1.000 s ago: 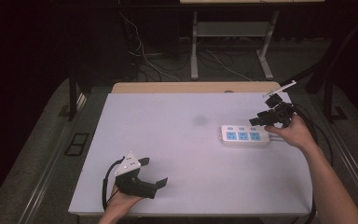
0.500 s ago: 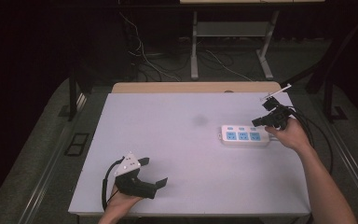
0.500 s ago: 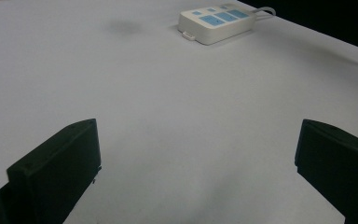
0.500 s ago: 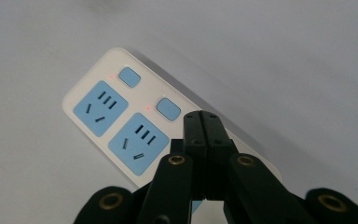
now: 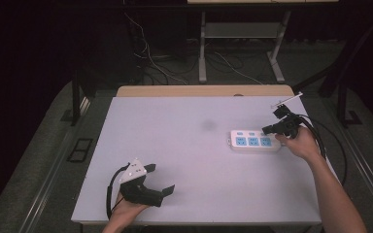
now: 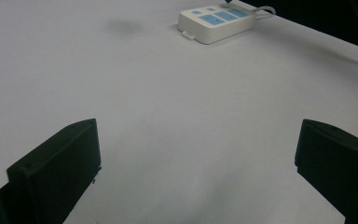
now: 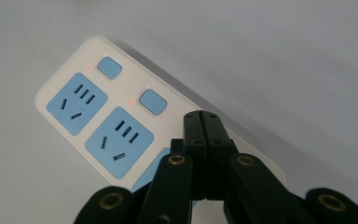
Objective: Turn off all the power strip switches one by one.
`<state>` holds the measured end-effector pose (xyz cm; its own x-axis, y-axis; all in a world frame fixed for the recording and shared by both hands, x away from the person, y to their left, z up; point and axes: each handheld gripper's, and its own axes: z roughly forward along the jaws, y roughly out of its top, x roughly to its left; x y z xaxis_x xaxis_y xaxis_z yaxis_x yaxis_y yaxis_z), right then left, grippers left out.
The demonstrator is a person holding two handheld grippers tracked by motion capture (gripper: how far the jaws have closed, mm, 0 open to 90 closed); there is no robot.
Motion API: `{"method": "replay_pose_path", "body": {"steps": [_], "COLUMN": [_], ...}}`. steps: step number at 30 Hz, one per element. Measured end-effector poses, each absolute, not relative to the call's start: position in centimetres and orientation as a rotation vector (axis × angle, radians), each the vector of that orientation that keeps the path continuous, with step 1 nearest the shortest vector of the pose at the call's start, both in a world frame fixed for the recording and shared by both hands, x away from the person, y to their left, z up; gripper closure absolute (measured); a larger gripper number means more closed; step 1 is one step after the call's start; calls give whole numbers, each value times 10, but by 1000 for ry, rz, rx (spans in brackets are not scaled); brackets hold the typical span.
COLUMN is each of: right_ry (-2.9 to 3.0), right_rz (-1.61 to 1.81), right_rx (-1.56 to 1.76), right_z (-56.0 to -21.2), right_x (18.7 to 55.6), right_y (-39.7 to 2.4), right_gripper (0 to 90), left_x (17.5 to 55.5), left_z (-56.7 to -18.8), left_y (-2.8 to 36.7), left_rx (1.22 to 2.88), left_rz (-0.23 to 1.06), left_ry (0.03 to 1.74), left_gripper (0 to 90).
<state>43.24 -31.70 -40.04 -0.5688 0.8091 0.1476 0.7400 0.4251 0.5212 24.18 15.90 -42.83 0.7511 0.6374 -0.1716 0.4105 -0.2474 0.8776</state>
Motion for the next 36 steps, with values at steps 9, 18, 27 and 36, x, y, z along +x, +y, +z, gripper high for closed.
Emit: {"method": "replay_pose_path", "body": {"steps": [9,18,27,36], "right_ry": [2528,2538,2526,2526], "right_rz": [875,863,887,874], "right_rx": [1416,1403,1436,1406], "right_z": [-410,-410,-411,-411], "right_x": [436,436,435,434], "right_y": [-316,-315,-322,-320], "right_gripper": [900,900,900,900], "left_x": [241,241,241,241], "left_z": [-428,-427,-428,-427], "left_y": [160,160,160,159], "left_rx": [1875,1872,1875,1876], "left_rz": [271,277,276,279], "left_ry": [811,810,808,805], "left_gripper": [0,0,0,0]}}
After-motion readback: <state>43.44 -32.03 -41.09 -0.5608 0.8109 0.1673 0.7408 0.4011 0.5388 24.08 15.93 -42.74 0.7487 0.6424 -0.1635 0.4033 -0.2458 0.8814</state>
